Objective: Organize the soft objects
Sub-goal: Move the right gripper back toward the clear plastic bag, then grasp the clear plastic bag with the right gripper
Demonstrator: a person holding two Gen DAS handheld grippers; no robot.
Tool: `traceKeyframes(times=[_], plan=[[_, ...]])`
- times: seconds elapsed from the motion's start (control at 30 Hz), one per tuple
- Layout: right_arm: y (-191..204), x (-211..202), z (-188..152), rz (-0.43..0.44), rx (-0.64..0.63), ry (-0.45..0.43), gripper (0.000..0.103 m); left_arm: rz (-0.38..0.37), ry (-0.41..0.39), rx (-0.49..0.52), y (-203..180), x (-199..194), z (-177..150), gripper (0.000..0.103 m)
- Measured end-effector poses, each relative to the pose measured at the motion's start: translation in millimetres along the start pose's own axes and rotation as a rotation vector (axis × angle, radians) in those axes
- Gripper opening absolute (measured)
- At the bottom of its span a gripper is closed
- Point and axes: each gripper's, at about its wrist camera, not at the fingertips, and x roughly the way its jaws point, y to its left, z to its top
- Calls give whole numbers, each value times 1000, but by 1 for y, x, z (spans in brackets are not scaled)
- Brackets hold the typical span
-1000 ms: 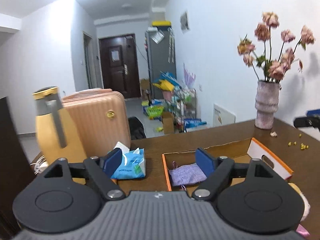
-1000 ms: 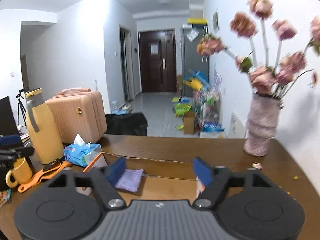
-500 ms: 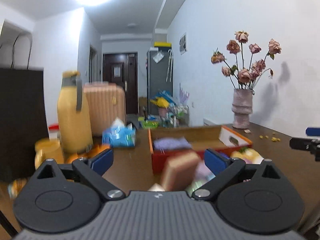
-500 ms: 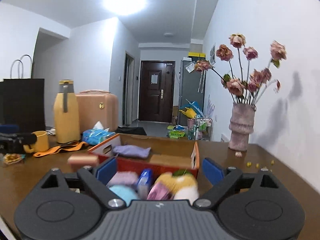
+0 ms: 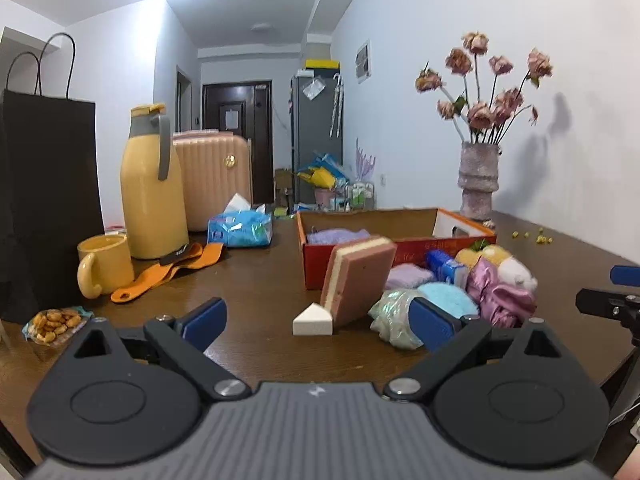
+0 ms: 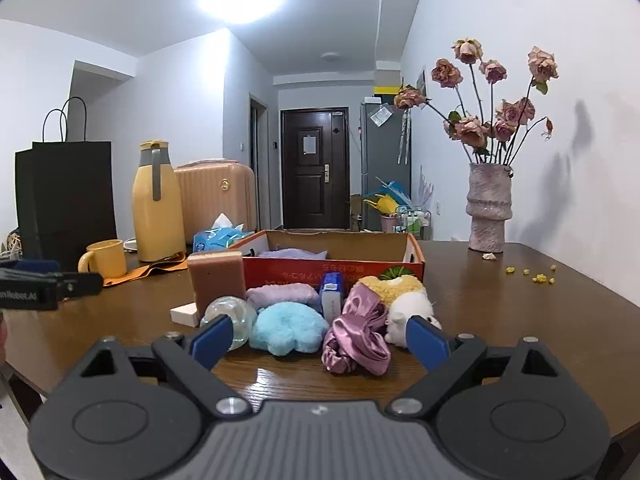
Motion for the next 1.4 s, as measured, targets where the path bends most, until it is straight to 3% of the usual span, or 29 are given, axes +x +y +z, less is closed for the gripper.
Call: traceKeyframes(times=[0.27,0.53,0.7,0.77,0.87,1.07,1.17,1.23,1.4], plan=[[7,41,-1,37,-13,64,87,38,113,-36,13,46,-8,99],[5,85,13,37,0,102,80,18,169,-29,19,93,-5,99],[1,115,21,33,15,131,71,8,230,-38,21,129,-5,93],[0,124,24,53,19,135,63,0,244,-41,21,140,-4,91],[3,135,29,84,22,124,60,-25,239,-66,25,147,1,91],[24,160,30,272,35,147,58,-69,216,-73,27,146,9,91],[36,175,23,275,15,182,55,-67,212,-101,31,142,7,86],[37,179,20,290,32,198,54,-94,215,-135,35,135,8,81],[21,175,18,317,128,206,53,-255,217,-128,25,119,6,80]])
